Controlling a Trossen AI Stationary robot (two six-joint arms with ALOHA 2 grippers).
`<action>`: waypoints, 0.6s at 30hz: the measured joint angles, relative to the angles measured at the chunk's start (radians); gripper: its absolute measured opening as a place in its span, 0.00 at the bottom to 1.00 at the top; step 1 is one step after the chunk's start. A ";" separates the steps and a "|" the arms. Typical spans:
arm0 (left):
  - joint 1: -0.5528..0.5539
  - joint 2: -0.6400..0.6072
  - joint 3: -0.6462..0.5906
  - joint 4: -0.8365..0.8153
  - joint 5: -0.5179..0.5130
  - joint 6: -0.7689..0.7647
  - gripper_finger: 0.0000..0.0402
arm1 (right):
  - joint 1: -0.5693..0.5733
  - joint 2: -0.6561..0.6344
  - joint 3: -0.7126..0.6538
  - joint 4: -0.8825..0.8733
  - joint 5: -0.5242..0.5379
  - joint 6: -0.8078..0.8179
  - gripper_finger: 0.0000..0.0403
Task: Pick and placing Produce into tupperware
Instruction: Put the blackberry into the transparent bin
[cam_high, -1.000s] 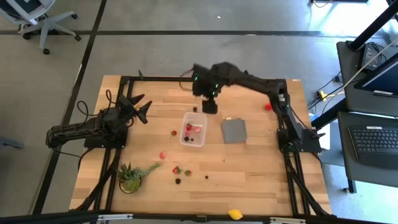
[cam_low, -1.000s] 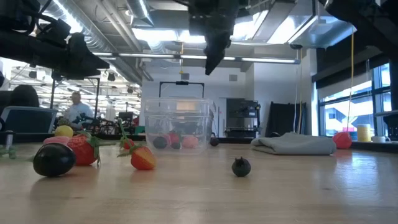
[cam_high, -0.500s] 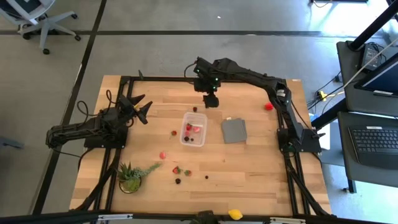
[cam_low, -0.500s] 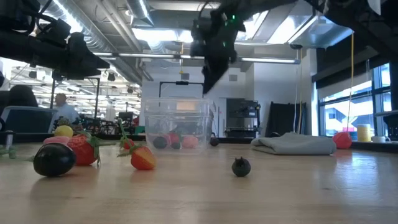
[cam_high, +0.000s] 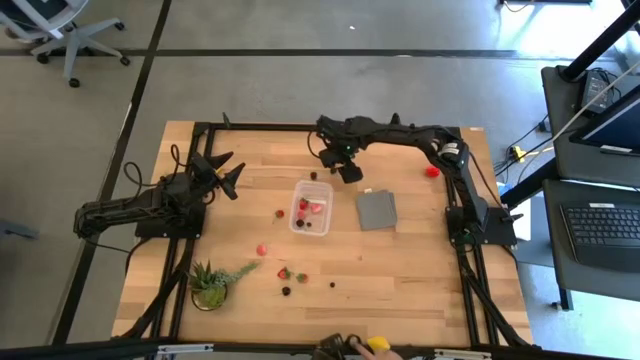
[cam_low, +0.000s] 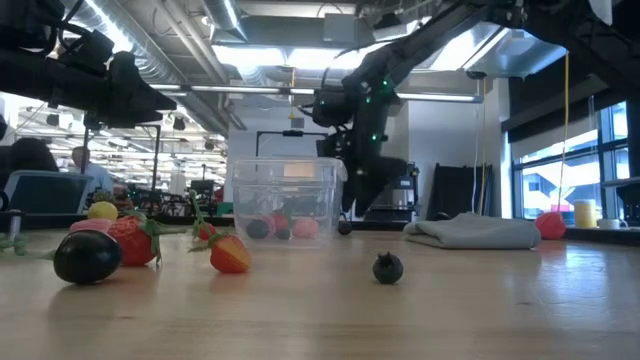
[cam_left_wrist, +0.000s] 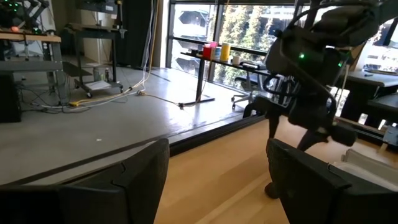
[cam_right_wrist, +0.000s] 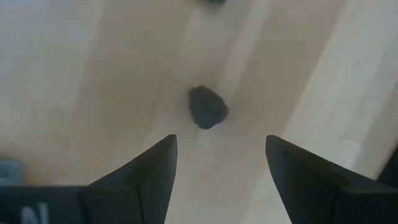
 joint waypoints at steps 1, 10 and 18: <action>0.000 0.000 0.000 0.000 0.000 -0.003 0.65 | 0.000 0.000 -0.007 0.021 0.002 -0.006 0.61; 0.000 0.000 0.000 0.000 0.000 -0.053 0.65 | 0.000 0.000 -0.011 0.068 -0.036 -0.054 0.61; 0.000 0.000 0.000 0.000 0.000 -0.053 0.65 | 0.001 0.000 -0.011 0.067 -0.071 -0.054 0.61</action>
